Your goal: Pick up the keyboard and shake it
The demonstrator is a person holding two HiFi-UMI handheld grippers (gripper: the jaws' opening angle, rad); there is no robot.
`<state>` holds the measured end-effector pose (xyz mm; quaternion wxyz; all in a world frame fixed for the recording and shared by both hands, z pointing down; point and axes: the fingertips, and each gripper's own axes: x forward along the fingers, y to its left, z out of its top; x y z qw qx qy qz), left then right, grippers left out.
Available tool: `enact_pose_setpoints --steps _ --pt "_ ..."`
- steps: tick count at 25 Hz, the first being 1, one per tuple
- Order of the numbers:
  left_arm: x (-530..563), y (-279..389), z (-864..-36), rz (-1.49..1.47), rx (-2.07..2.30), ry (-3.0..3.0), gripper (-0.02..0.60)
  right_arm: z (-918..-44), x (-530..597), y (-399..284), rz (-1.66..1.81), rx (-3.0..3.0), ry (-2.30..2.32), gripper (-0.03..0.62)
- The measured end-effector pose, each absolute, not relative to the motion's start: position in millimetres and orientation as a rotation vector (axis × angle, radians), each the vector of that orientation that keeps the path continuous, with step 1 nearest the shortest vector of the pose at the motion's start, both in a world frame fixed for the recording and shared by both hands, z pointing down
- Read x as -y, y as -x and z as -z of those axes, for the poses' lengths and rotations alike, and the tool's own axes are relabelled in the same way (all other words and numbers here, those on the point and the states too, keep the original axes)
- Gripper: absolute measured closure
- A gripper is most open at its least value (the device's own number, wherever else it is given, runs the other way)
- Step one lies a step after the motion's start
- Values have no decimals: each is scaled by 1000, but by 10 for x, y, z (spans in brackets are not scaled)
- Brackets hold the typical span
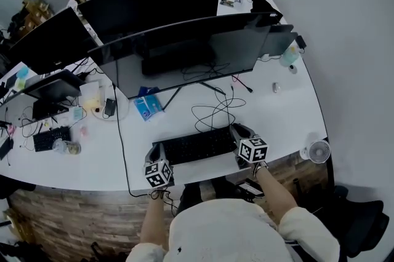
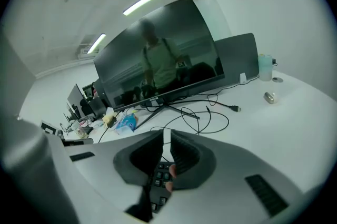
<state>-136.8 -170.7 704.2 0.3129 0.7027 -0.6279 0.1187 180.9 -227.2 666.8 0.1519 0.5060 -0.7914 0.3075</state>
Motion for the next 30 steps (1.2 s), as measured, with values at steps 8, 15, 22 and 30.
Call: enact_pose_setpoints --steps 8,15,22,30 --pt "1853 1175 -6313 -189 1699 -1971 560 -6131 2250 -1685 -862 2337 -1494 592" --pt "1926 976 -5801 -88 1710 -2070 563 -5702 2204 -1531 -827 2406 -1503 592" --pt "1931 864 -5373 -28 1752 -2140 563 -5267 2153 -1328 -633 2503 -1448 592" --pt "1997 870 -4849 95 1823 -2207 563 -4523 2200 -1399 -479 2760 -1428 592"
